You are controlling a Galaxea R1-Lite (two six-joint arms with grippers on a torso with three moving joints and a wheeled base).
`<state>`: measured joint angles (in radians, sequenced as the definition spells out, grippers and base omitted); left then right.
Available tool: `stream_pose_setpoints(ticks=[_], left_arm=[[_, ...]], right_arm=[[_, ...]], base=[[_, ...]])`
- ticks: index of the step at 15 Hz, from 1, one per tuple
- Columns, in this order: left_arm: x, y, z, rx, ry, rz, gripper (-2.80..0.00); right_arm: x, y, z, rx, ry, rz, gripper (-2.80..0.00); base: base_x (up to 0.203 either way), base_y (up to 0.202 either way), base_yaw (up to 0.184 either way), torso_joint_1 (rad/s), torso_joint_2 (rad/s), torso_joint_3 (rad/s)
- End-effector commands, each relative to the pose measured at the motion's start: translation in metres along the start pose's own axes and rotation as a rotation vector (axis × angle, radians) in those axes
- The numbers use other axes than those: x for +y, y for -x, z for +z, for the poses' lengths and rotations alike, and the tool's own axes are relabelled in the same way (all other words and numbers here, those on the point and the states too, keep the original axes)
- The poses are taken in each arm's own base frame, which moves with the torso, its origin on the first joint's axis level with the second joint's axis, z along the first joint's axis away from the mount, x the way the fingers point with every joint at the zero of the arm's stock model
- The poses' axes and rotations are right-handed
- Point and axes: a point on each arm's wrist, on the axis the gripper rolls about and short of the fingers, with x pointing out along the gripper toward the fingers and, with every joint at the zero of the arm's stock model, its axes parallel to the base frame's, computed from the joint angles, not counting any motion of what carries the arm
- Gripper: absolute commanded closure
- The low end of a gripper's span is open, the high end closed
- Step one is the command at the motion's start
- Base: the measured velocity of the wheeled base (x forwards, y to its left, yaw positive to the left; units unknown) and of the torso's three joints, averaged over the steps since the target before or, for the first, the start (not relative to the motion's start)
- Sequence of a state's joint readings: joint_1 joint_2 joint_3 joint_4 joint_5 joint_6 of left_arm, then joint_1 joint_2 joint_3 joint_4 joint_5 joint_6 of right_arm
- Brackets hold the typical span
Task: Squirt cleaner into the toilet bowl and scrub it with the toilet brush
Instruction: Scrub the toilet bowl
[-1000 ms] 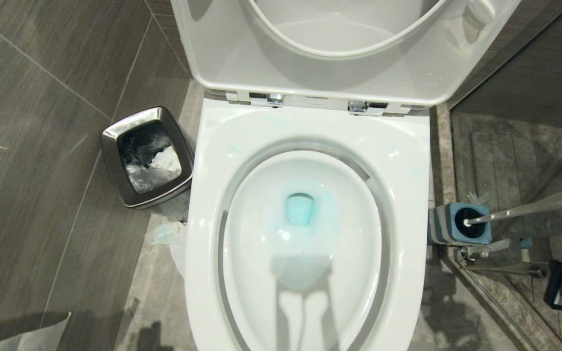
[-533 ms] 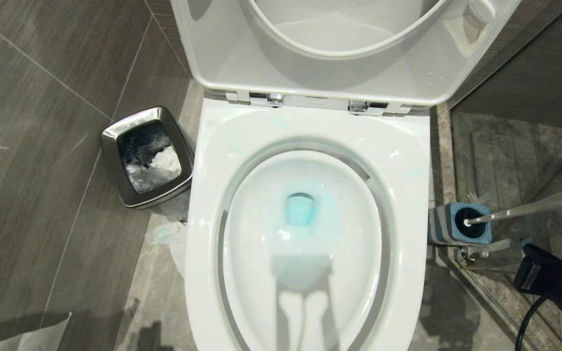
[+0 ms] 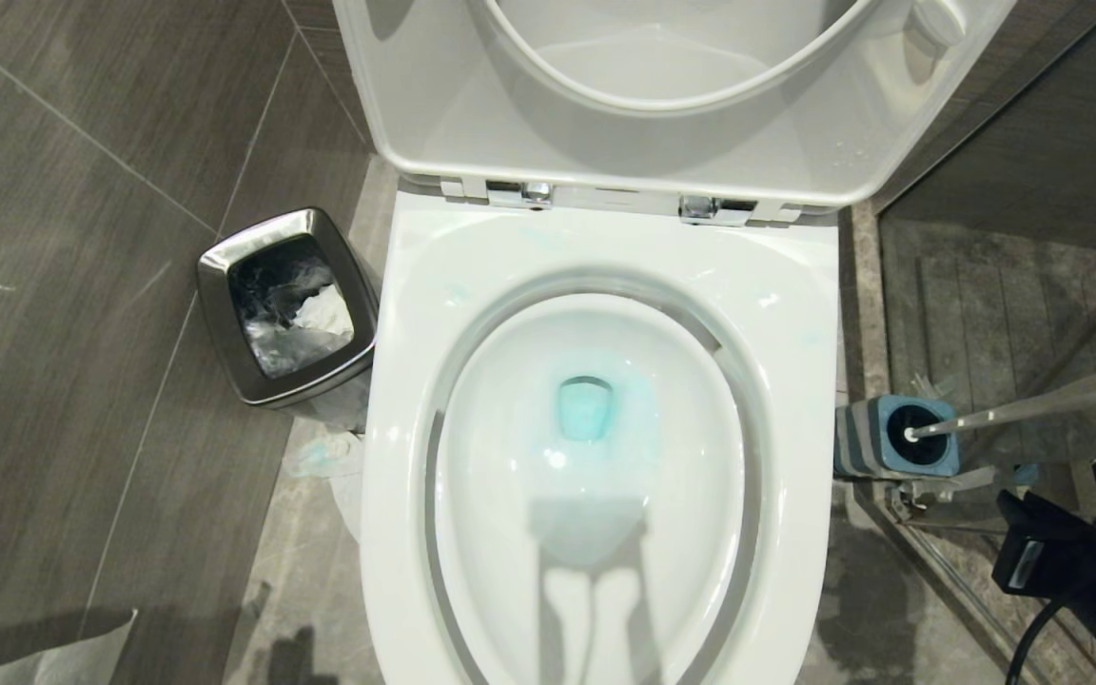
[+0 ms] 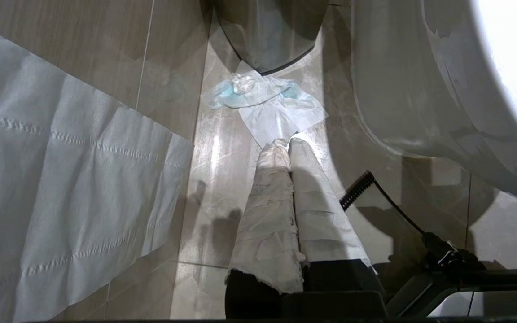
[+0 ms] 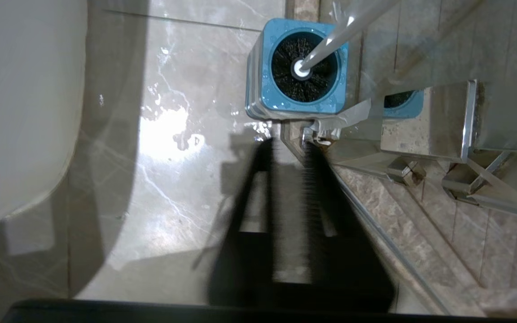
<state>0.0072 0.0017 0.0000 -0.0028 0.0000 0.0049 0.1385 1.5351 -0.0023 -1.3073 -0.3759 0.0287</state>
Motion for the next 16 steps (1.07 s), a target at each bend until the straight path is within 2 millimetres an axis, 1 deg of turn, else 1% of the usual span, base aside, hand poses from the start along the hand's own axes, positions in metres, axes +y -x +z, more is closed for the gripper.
stream_pose_setpoints(ticks=[1,5,7,9,11,13,14,16], left_arm=[[0.000,0.000,0.000,0.000,0.000,0.000,0.00],[0.000,0.000,0.000,0.000,0.000,0.000,0.00],[0.000,0.000,0.000,0.000,0.000,0.000,0.00],[0.000,0.000,0.000,-0.002,-0.001,0.000,0.00],[0.000,0.000,0.000,0.000,0.000,0.000,0.00],[0.000,0.000,0.000,0.000,0.000,0.000,0.00],[0.000,0.000,0.000,-0.002,-0.001,0.000,0.00],[0.000,0.000,0.000,0.000,-0.001,0.000,0.00]], right_arm=[[-0.001,0.001,-0.001,0.007,0.004,-0.009,-2.80],[-0.003,0.002,-0.003,0.031,0.026,-0.062,-2.80],[-0.008,-0.002,-0.004,0.041,0.040,-0.103,-2.80],[-0.015,-0.005,-0.006,0.062,0.138,-0.144,-2.80],[-0.015,-0.008,-0.003,0.031,0.164,-0.148,-2.80],[-0.015,-0.014,-0.002,0.031,0.165,-0.154,-2.80],[-0.019,-0.018,0.000,0.027,0.156,-0.176,-2.80],[-0.023,-0.036,0.011,-0.011,0.128,-0.176,-2.80]], base=[[0.000,0.000,0.000,0.000,0.00,0.000],[0.000,0.000,0.000,0.000,0.00,0.000],[0.000,0.000,0.000,0.000,0.00,0.000],[0.000,0.000,0.000,0.000,0.00,0.000],[0.000,0.000,0.000,0.000,0.00,0.000],[0.000,0.000,0.000,0.000,0.00,0.000],[0.000,0.000,0.000,0.000,0.00,0.000],[0.000,0.000,0.000,0.000,0.00,0.000]])
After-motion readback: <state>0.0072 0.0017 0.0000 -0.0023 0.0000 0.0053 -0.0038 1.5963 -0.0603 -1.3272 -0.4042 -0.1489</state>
